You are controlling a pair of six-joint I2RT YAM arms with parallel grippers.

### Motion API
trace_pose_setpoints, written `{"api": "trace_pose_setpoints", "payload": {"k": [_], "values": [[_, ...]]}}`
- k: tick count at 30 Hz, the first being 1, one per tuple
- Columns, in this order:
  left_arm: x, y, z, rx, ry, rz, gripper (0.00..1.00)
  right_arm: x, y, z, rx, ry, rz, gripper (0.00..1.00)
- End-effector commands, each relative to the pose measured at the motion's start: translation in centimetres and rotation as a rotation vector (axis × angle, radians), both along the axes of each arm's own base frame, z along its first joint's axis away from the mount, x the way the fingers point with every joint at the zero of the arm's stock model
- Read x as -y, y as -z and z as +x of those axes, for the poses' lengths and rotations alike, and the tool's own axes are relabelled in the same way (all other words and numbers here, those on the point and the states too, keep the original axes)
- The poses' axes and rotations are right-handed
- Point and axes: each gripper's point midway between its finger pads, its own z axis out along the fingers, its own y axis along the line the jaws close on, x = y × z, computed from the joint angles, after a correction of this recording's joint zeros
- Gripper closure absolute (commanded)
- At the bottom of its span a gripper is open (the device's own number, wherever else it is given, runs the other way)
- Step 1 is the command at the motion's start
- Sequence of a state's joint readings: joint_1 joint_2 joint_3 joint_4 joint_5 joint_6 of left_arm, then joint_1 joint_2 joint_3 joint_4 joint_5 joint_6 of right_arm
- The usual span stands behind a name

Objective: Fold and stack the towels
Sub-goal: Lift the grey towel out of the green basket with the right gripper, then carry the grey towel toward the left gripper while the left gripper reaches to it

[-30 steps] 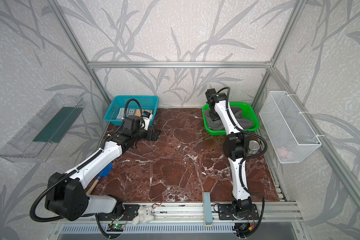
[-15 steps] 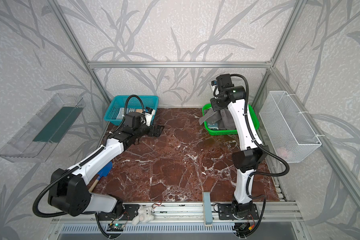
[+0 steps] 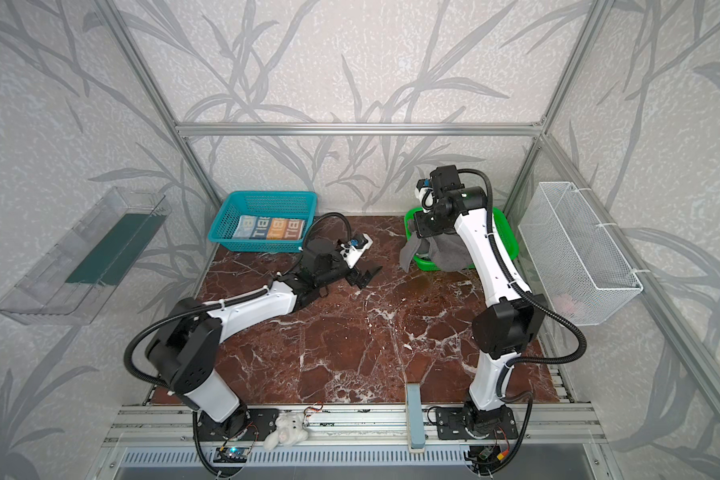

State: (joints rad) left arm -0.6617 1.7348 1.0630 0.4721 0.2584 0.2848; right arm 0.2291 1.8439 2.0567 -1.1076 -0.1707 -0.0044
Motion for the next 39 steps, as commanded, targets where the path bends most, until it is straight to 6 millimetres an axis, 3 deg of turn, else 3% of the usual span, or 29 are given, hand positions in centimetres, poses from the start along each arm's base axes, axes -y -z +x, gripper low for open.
{"api": "trace_pose_setpoints", "payload": {"k": [1,4,7,10,15,24,26,28,29,32,39], "values": [[2.8,-2.0,0.8,0.266,-0.003,-0.036,0.0,-0.9,-3.9,-0.3,0.105,0.0,0.09,1.0],[4.8,-0.8,-0.1,0.307,0.023,-0.039,0.0,-0.8,-3.9,-0.2,0.097,0.012,0.098,1.0],[5.4,-1.4,-0.3,0.275,0.005,-0.129,0.0,-0.7,-4.0,-0.2,0.094,0.017,0.111,1.0],[6.7,-0.8,-0.6,0.302,0.004,-0.1,0.0,-1.0,-4.0,-0.1,0.091,0.005,0.136,1.0],[7.5,-0.7,1.3,0.32,-0.067,-0.118,0.01,-1.2,-3.8,-0.1,0.079,-0.007,0.152,1.0],[8.8,2.4,3.1,0.286,-0.079,-0.052,0.21,-1.1,-5.0,-0.5,0.096,-0.021,0.213,1.0],[8.7,2.7,3.8,0.29,-0.101,-0.038,0.31,-1.1,-5.0,-0.7,0.093,-0.028,0.216,1.0],[8.4,2.8,4.4,0.291,-0.127,-0.027,0.55,-1.1,-4.8,-0.8,0.087,-0.032,0.217,1.0],[8.2,2.8,4.6,0.296,-0.137,-0.028,0.75,-1.0,-4.8,-1.0,0.083,-0.033,0.216,1.0],[7.6,2.2,5.2,0.316,-0.165,-0.043,0.97,-0.8,-4.9,-1.3,0.083,-0.036,0.224,1.0],[6.5,-1.6,5.0,0.424,-0.18,-0.043,1.0,-0.2,-4.6,-2.0,0.082,-0.052,0.174,1.0]]}}
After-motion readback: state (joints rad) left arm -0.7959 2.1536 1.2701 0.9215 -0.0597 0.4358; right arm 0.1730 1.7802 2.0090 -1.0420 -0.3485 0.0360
